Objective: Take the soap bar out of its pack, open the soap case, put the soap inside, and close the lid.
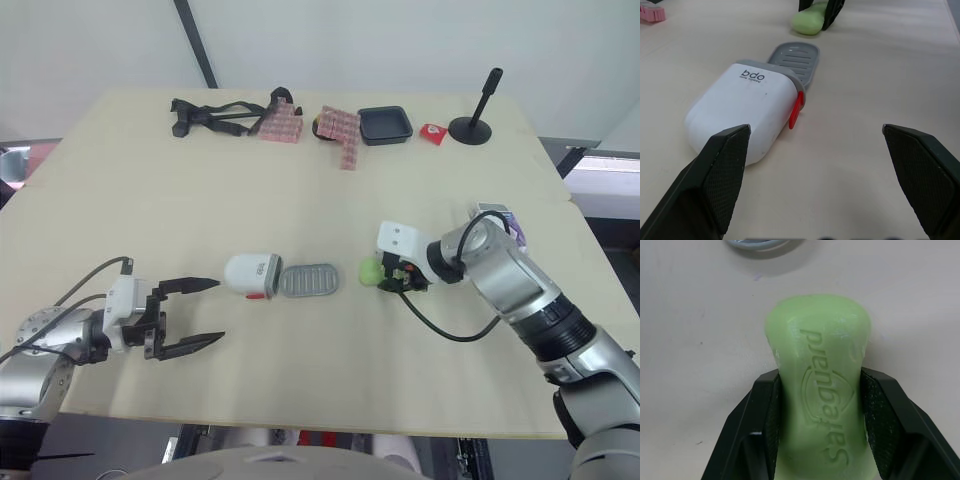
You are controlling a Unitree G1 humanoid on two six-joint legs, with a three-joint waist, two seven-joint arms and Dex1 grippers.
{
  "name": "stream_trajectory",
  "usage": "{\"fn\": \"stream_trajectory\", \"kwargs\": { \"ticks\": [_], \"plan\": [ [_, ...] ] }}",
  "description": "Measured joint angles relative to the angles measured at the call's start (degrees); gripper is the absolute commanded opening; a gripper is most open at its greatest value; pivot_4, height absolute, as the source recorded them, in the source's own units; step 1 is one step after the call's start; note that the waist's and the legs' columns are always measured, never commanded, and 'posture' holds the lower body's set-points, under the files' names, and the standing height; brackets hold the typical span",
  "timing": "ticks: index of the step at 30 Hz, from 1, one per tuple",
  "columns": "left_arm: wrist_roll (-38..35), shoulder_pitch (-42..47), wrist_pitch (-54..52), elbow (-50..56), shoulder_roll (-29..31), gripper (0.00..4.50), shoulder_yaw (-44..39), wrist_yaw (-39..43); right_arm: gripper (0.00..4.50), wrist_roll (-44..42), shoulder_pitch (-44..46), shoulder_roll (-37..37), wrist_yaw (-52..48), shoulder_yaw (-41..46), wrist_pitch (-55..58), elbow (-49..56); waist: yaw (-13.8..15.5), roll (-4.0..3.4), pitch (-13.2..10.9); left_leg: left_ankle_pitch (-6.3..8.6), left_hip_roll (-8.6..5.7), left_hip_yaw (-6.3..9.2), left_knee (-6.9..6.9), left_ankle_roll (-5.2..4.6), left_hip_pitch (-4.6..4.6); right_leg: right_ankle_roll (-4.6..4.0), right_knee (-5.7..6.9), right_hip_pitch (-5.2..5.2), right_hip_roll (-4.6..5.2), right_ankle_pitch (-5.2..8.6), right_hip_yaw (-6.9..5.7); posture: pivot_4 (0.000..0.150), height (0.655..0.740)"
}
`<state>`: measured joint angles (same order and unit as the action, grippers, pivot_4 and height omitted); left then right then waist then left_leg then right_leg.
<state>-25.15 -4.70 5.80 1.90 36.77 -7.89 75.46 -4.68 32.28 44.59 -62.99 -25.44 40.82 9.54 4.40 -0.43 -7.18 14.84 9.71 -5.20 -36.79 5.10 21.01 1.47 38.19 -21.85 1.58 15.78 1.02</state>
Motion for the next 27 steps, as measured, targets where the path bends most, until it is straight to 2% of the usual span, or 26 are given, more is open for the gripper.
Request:
{"fn": "stream_trajectory", "kwargs": {
  "ticks": [5,12,20,27],
  "plan": [
    [0.04,0.06,0.0,-0.6,0.17,4.5,-0.01,-0.06,1.8,-1.25,0.34,-0.6,-1.86,0.36,-3.35,-0.18,-0.21,-0.01,0.0,-0.01,0.03,0.0,0.0,0.01,0.0,-0.01,0.05,-0.01,-0.04,0.0,0.01,0.15,0.74],
    [0.03,1.06,0.01,-1.53,0.73,4.5,-0.07,-0.41,1.8,-2.49,7.81,-7.85,-1.42,1.13,-3.51,2.22,-0.56,0.0,0.0,-0.04,0.11,-0.02,0.0,0.08,-0.01,-0.01,0.16,-0.08,-0.13,0.01,0.02,0.15,0.74],
    [0.06,2.03,0.13,-2.94,0.75,4.5,-0.05,-0.7,1.8,0.14,9.82,-16.9,1.63,-6.25,-3.02,-0.35,-0.32,0.0,0.0,-0.06,0.09,-0.02,0.0,0.09,-0.25,-0.01,0.18,-0.13,-0.12,0.01,0.01,0.15,0.74],
    [0.04,2.47,0.12,-2.97,0.76,4.5,-0.05,-1.25,1.8,1.81,10.83,-18.55,1.79,-8.11,-3.94,-2.73,-0.36,0.01,0.0,-0.06,0.09,-0.02,0.0,0.1,-0.25,-0.01,0.19,-0.12,-0.13,0.01,0.01,0.15,0.74]
  ]
}}
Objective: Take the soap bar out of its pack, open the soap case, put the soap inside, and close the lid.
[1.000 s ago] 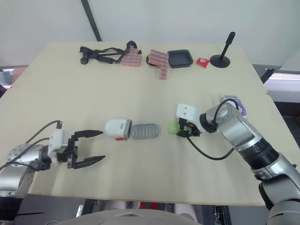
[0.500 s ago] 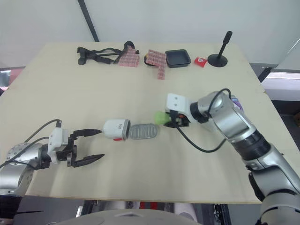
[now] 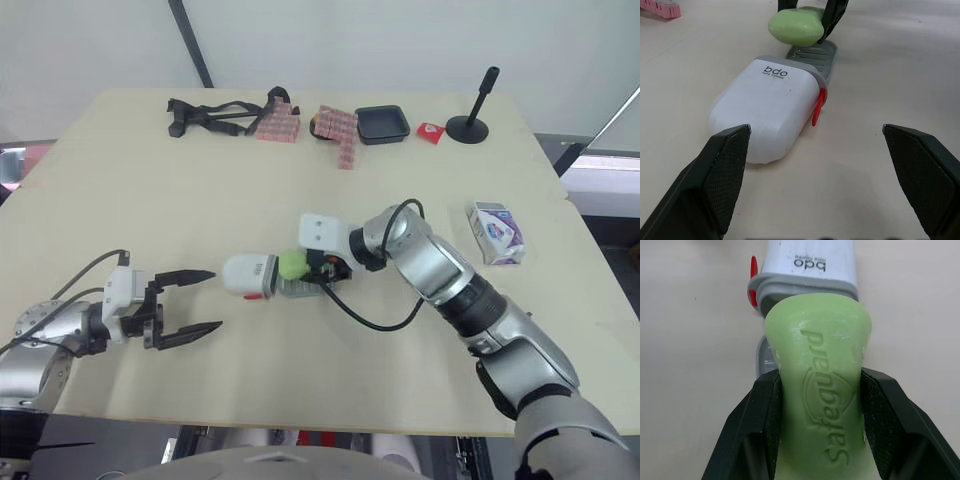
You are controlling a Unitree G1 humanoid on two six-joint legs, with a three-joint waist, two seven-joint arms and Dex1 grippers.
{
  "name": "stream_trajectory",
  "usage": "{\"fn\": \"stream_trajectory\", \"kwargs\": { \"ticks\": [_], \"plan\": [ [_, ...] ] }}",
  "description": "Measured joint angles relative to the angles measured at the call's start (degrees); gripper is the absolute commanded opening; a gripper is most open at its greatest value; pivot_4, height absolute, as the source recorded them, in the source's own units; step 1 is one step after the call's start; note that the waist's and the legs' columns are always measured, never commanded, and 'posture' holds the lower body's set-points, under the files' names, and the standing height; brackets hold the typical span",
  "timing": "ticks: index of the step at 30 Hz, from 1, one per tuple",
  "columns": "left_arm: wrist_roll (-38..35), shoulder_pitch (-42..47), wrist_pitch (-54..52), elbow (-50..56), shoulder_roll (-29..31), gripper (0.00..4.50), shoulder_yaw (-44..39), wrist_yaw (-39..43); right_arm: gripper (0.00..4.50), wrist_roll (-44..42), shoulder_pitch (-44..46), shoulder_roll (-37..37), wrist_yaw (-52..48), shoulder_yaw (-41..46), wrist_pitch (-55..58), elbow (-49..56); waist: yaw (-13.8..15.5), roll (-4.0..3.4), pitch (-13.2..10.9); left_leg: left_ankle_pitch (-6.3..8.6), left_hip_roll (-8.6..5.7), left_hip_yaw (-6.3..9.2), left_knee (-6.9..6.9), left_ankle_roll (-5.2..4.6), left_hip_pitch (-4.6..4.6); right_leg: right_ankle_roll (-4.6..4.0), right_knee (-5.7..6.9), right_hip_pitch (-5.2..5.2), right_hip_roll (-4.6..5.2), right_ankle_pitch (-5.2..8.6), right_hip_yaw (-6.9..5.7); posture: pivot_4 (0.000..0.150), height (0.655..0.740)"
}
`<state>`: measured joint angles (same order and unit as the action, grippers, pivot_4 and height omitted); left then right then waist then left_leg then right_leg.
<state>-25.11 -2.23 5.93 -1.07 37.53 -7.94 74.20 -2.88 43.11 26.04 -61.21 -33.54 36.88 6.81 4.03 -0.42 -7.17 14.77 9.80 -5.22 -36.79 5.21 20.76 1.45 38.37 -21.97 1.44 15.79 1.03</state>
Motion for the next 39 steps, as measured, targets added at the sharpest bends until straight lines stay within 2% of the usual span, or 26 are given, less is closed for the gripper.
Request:
{"fn": "stream_trajectory", "kwargs": {
  "ticks": [16,18,23,35,39],
  "plan": [
    [0.01,0.03,0.0,0.01,0.0,4.5,0.0,-0.97,1.8,1.81,0.42,-2.38,-0.94,-1.96,-0.67,-2.98,-0.21,0.0,0.0,-0.01,0.01,0.0,0.0,0.02,-0.01,0.0,0.04,0.0,-0.01,0.0,0.0,0.15,0.74],
    [0.01,-0.01,-0.01,0.02,-0.01,4.5,0.01,-1.15,2.85,2.02,0.56,-2.38,-1.03,-1.95,-0.64,-3.5,-0.2,0.0,0.0,-0.01,0.01,0.0,0.0,0.03,-0.01,0.0,0.04,0.0,-0.01,0.0,0.0,0.15,0.74],
    [0.01,-0.03,-0.01,0.09,0.0,4.5,0.02,-1.42,4.47,2.08,1.56,-2.38,-1.57,-1.93,-0.64,-3.56,-0.23,0.01,0.01,-0.01,0.01,0.0,0.0,0.03,-0.03,0.0,0.05,0.0,-0.02,0.0,0.0,0.15,0.74],
    [0.11,0.07,0.25,-0.02,-0.01,4.5,0.14,-1.77,4.47,1.15,1.25,-0.93,-1.88,0.84,-0.97,-2.14,-0.09,0.05,0.03,-0.02,0.01,0.0,0.0,0.03,-0.02,0.0,0.06,0.0,-0.02,0.0,0.01,0.15,0.74],
    [1.19,1.46,0.97,-0.62,0.07,4.5,0.36,-2.01,4.47,-2.68,-4.64,1.02,-2.3,5.95,-2.34,1.58,0.57,0.16,0.1,-0.01,-0.01,0.0,0.0,0.03,0.01,0.0,0.04,0.01,0.0,0.0,0.03,0.15,0.74]
  ]
}}
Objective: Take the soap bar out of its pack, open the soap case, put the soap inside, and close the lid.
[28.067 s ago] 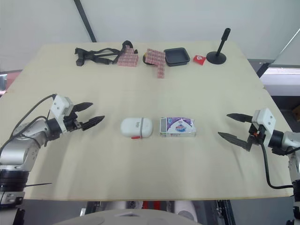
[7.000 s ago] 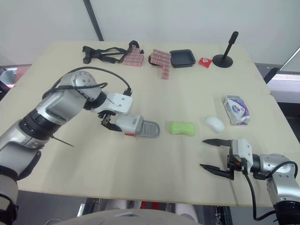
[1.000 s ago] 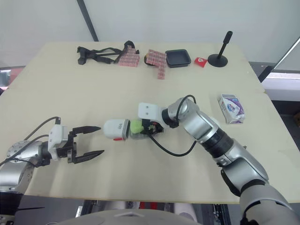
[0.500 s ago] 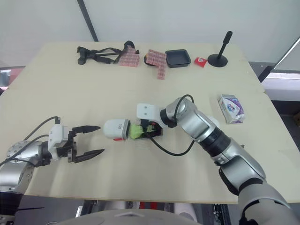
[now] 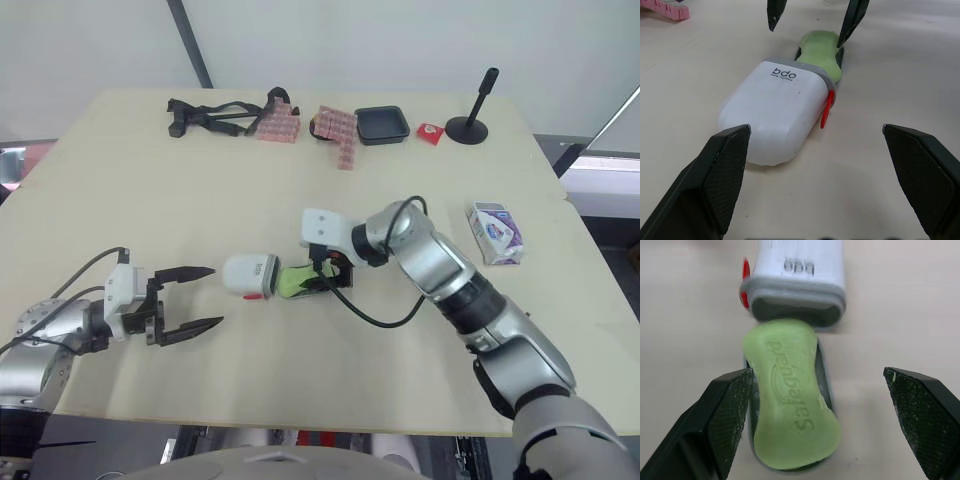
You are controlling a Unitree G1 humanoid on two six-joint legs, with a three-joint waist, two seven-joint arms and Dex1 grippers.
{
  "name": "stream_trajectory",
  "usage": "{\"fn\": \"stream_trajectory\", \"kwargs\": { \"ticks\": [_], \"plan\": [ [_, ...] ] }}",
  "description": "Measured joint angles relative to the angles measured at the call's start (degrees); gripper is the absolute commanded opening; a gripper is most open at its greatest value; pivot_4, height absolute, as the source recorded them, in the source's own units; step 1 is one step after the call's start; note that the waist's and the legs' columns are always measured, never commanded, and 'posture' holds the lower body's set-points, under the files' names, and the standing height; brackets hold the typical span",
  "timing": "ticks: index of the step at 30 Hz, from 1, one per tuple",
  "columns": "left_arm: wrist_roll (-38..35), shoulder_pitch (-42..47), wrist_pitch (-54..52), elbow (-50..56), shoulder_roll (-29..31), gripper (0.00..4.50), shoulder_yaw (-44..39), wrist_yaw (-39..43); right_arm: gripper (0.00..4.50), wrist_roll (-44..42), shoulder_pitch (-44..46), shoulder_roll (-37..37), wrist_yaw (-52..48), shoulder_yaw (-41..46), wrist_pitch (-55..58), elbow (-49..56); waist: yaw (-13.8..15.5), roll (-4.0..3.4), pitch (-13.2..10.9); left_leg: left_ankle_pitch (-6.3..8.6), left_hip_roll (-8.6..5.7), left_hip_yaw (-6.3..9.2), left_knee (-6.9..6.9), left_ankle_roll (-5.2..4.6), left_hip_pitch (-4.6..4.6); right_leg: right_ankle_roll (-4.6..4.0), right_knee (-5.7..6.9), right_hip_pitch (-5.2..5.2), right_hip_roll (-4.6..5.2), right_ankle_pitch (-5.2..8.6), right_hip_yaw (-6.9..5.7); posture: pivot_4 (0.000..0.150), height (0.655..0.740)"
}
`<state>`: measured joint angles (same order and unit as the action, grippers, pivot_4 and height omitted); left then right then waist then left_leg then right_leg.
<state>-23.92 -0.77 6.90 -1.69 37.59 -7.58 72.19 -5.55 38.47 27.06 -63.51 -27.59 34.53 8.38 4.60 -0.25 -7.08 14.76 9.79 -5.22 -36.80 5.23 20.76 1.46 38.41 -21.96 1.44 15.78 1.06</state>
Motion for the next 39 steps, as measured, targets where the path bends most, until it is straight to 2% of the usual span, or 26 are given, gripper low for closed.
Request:
{"fn": "stream_trajectory", "kwargs": {
  "ticks": [7,11,21,25,29,39],
  "plan": [
    [2.81,7.34,1.96,-5.37,2.12,4.5,1.7,1.6,4.47,-4.99,-11.31,5.36,-2.36,7.26,-8.76,3.87,-0.16,0.03,0.02,-0.04,0.02,0.0,0.0,0.06,0.08,0.0,0.06,0.01,-0.02,0.0,0.07,0.15,0.74],
    [4.75,13.95,2.36,-9.06,3.26,4.5,4.75,4.71,4.47,-6.28,-16.5,6.09,-1.93,11.3,-15.5,3.84,-0.18,0.03,0.02,-0.05,0.0,-0.01,0.0,0.05,0.17,0.0,0.1,0.02,0.0,0.0,0.08,0.15,0.74],
    [8.94,27.94,3.25,-20.33,2.03,4.5,12.52,11.86,4.47,-14.58,-30.81,6.24,-0.68,23.31,-23.34,4.15,0.25,0.06,0.04,-0.04,-0.03,0.0,-0.01,0.03,0.27,-0.01,0.05,0.03,0.03,0.01,0.06,0.15,0.74],
    [9.84,30.75,3.57,-22.27,0.39,4.5,15.06,13.93,4.47,-16.45,-37.06,6.1,0.38,26.98,-26.39,5.09,0.15,0.07,0.05,-0.04,-0.01,0.01,0.0,0.03,0.28,-0.01,0.05,0.03,0.01,0.01,0.06,0.15,0.74],
    [10.06,32.86,3.6,-23.87,-0.27,4.5,15.77,15.36,4.47,-17.99,-43.35,2.67,2.4,28.82,-30.17,5.38,-0.09,0.07,0.05,-0.04,-0.01,0.02,0.0,0.04,0.28,-0.01,0.02,0.03,0.02,0.0,0.06,0.15,0.74],
    [11.22,35.66,6.48,-28.74,-0.51,4.5,17.96,16.89,4.47,-17.32,-49.06,0.47,4.23,29.32,-38.01,2.67,-0.09,0.08,0.05,-0.05,-0.04,0.03,0.0,0.02,0.27,-0.01,-0.07,0.05,0.08,0.01,0.04,0.15,0.74]
  ]
}}
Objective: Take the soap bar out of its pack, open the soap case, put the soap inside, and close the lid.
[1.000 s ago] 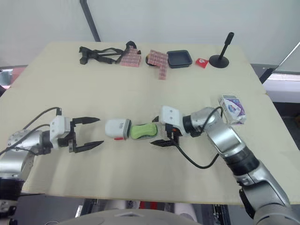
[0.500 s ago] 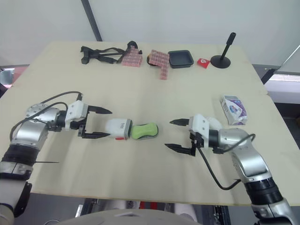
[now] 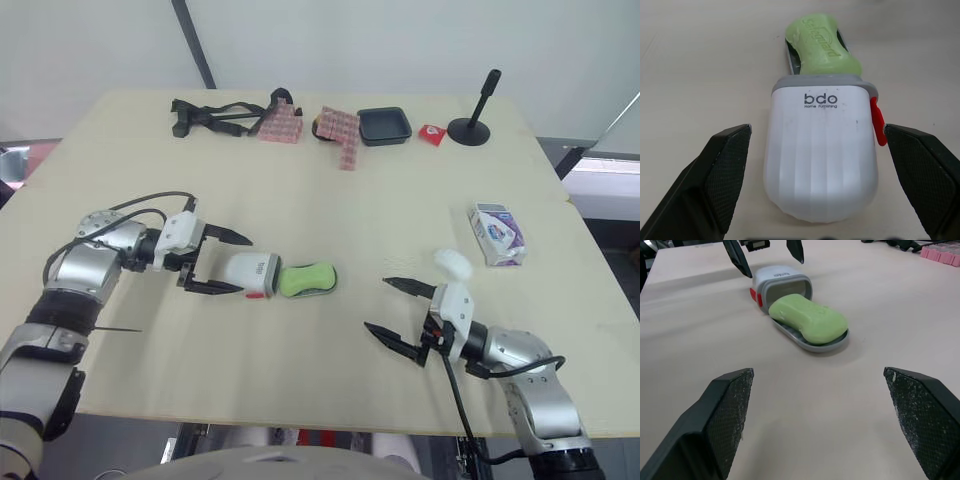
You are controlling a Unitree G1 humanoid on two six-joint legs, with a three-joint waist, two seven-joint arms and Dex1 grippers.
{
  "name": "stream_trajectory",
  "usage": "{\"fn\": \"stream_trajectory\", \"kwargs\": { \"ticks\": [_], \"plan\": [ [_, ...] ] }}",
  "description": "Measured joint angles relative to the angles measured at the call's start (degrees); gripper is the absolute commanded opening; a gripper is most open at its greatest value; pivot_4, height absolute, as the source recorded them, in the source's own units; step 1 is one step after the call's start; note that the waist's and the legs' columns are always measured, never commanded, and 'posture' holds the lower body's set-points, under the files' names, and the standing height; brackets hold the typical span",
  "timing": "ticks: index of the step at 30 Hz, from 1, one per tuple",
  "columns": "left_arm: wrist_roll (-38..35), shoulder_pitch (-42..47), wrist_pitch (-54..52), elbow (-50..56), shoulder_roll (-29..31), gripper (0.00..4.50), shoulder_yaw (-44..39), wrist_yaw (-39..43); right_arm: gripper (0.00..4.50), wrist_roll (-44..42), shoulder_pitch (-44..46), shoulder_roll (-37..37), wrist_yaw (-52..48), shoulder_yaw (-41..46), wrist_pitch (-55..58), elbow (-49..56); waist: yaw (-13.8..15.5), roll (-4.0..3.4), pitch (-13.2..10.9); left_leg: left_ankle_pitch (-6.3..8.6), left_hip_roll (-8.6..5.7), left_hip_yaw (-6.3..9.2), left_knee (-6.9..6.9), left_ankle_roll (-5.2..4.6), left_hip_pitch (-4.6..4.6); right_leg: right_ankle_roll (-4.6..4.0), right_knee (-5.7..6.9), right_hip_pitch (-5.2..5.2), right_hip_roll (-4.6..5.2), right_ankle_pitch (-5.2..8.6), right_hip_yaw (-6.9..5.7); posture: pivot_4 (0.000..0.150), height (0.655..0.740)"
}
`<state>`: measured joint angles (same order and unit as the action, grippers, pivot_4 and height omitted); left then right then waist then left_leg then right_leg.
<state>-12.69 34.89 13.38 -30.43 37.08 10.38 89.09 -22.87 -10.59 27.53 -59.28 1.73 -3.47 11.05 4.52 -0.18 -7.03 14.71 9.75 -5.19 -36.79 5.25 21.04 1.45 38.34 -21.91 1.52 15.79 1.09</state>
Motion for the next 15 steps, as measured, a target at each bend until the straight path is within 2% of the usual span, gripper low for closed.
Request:
{"fn": "stream_trajectory", "kwargs": {
  "ticks": [15],
  "plan": [
    [1.74,2.81,3.46,-3.6,-1.59,4.5,2.12,0.43,4.47,0.01,-1.04,1.53,0.06,-0.06,-2.67,-1.66,0.03,0.0,0.0,0.0,0.0,0.04,0.0,0.0,0.0,0.01,-0.01,0.07,0.01,0.0,-0.05,0.15,0.74]
  ]
}}
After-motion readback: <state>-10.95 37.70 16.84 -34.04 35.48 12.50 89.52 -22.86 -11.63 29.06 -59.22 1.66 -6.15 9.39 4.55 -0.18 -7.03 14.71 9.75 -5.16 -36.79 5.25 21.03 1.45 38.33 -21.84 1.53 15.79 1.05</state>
